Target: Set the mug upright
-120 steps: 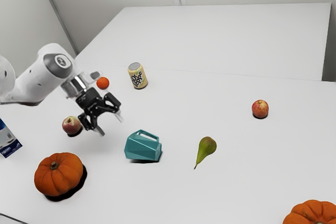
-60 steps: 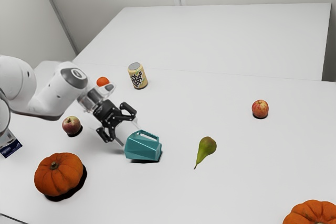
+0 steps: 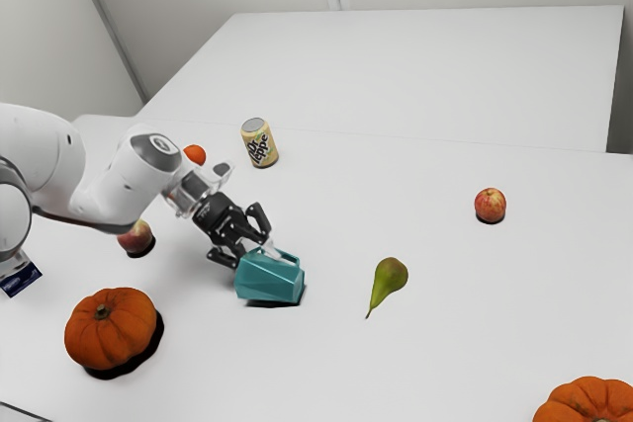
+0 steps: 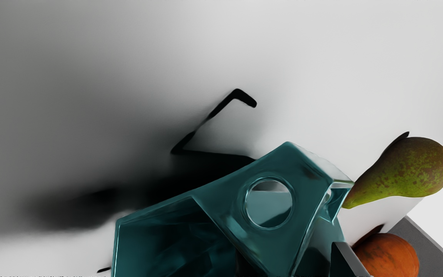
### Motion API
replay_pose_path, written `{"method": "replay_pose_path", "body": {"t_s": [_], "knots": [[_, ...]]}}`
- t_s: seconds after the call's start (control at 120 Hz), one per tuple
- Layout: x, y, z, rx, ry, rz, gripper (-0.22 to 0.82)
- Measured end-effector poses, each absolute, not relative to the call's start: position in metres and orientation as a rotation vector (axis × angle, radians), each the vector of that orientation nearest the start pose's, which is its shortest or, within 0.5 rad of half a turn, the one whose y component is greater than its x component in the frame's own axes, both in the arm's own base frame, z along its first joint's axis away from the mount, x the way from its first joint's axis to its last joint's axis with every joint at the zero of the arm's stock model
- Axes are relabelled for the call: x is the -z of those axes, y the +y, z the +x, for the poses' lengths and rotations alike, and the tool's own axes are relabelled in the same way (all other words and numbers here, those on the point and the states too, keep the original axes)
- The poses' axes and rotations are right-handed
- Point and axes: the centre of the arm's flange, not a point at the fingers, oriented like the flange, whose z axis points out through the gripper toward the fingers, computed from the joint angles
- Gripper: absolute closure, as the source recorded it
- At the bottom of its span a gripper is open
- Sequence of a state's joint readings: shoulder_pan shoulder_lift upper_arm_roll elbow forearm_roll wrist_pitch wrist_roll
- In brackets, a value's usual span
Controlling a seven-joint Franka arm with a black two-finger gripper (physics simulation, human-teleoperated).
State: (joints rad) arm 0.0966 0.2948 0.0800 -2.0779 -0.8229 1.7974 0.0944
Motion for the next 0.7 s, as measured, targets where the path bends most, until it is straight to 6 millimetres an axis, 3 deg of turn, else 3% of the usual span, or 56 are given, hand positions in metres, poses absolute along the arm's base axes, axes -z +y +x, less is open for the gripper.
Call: {"method": "replay_pose_path", "body": {"t_s": [0.258,0.5,0.7], "knots": [[-0.293,0.022,0.544,0.503,0.558,2.275,0.72],[-0.304,0.011,0.545,0.504,0.532,2.333,0.77],[-0.342,-0.015,0.543,0.441,0.323,2.639,0.78]]}}
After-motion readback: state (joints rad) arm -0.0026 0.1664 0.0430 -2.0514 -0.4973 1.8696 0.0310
